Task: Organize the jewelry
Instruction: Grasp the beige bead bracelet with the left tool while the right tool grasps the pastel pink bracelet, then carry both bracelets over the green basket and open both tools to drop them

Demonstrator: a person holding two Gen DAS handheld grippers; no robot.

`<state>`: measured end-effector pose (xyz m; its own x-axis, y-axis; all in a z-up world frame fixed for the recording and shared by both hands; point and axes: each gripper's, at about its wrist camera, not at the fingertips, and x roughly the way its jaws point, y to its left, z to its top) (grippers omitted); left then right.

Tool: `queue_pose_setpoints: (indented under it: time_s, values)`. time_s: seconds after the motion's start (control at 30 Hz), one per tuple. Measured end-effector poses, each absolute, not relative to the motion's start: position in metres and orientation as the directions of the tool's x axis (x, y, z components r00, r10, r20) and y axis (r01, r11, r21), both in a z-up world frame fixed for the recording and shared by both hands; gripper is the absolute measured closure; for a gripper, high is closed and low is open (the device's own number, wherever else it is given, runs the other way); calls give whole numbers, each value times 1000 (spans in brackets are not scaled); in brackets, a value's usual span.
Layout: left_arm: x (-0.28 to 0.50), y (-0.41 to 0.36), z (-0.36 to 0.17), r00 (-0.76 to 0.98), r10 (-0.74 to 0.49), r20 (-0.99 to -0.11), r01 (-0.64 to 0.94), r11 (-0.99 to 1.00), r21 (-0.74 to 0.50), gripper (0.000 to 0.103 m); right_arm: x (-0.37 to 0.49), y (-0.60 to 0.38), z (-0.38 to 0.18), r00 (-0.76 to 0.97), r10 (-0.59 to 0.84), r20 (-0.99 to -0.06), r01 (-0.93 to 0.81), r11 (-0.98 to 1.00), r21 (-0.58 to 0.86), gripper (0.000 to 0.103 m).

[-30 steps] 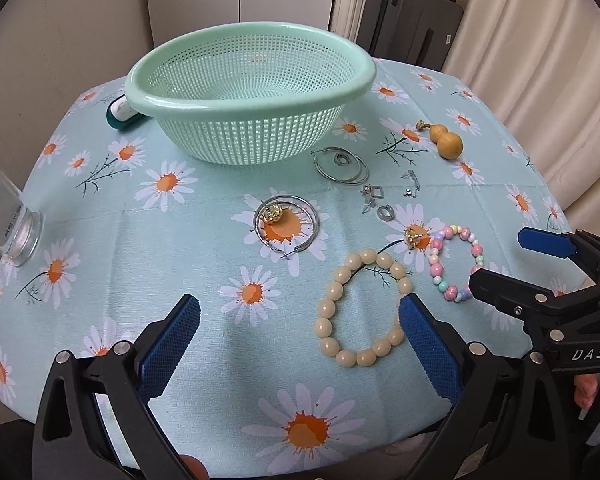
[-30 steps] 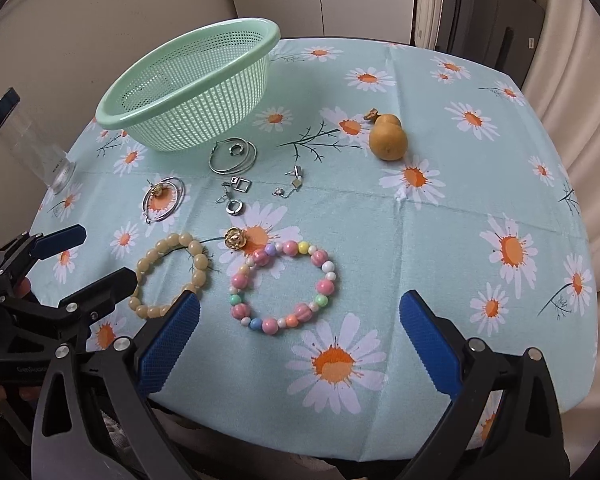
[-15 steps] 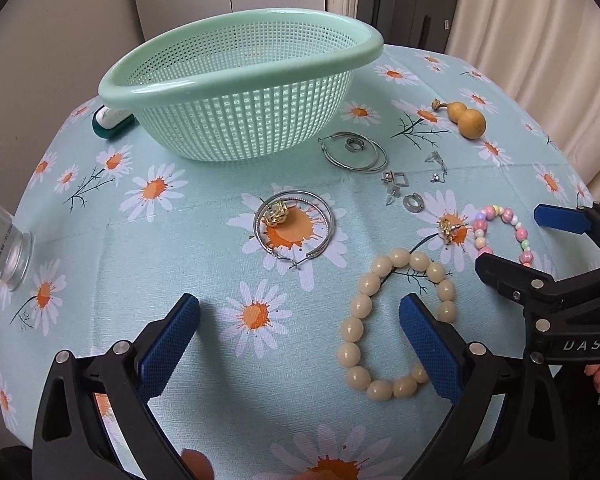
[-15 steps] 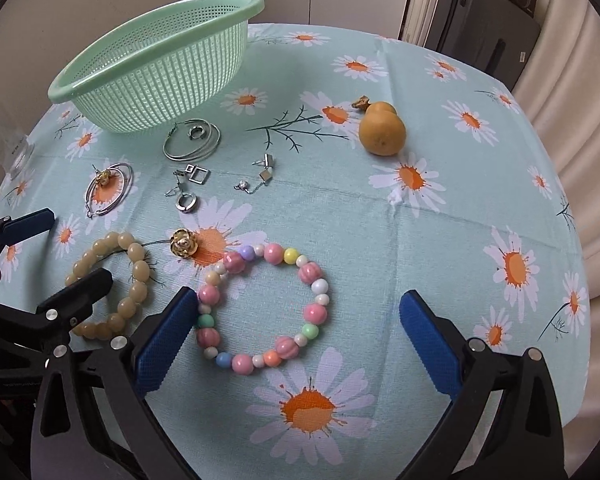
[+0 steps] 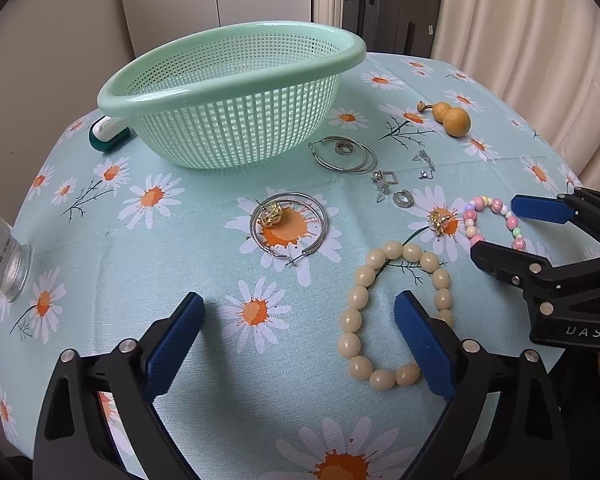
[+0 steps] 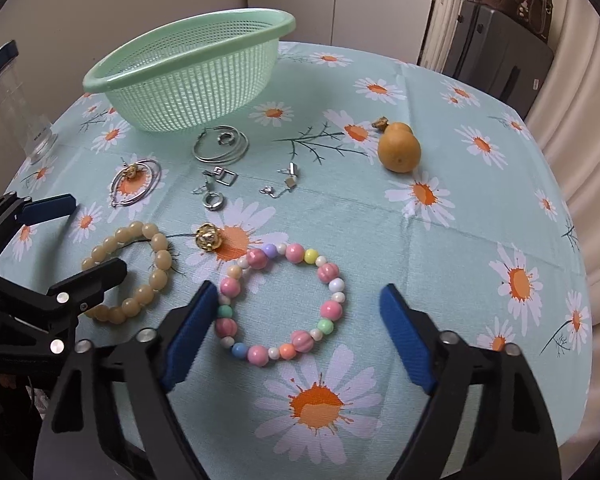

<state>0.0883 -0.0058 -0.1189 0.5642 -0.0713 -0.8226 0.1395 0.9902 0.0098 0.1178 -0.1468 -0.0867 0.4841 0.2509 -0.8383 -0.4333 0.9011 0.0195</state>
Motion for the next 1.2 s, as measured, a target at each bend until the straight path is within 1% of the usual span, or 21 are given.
queue_pose_setpoints:
  time_s: [0.03,0.07,0.1,0.13,0.17,0.2,0.37,0.47,0.57,0.73,0.83,1.03,1.2]
  values:
    - [85,-8,-116,573,-77,-816,151,988,13,44,114,-143,-84,494,256,-831,-453,892,6,67]
    - [83,-10,-113,575,-84,-814,165,986,14,56,112,-141,-83,501,258,-826,-464,886,-4,81]
    - [82,-12,-112,571,-91,-816,180,983,17,72,110,-140,-83,509,254,-823,-465,885,-14,83]
    - [81,-14,-112,569,-94,-817,193,981,21,87,110,-139,-83,514,254,-820,-467,884,-19,83]
    - [81,-14,-112,568,-101,-817,198,980,17,93,109,-140,-83,513,260,-818,-468,883,-12,84]
    - [81,-12,-112,565,-107,-818,197,980,9,94,110,-142,-83,509,267,-818,-468,884,-2,85]
    - [79,5,-109,517,-186,-835,160,980,-120,94,111,-149,-82,499,279,-820,-465,885,18,86]
    - [76,10,-108,493,-210,-844,153,976,-154,94,114,-153,-80,497,308,-811,-458,887,56,92]
    - [71,12,-100,495,-236,-836,157,971,-181,94,114,-159,-75,486,345,-803,-454,885,106,92]
    - [61,18,-79,521,-263,-812,156,965,-212,94,108,-164,-64,499,375,-781,-453,881,133,92]
    - [59,24,-64,543,-268,-796,150,963,-222,94,107,-170,-54,494,418,-762,-450,873,187,92]
    - [70,37,-21,614,-269,-742,146,963,-228,94,112,-165,-14,537,486,-690,-485,847,219,92]
    - [88,46,14,671,-271,-691,167,962,-216,94,132,-150,28,578,541,-611,-538,816,212,92]
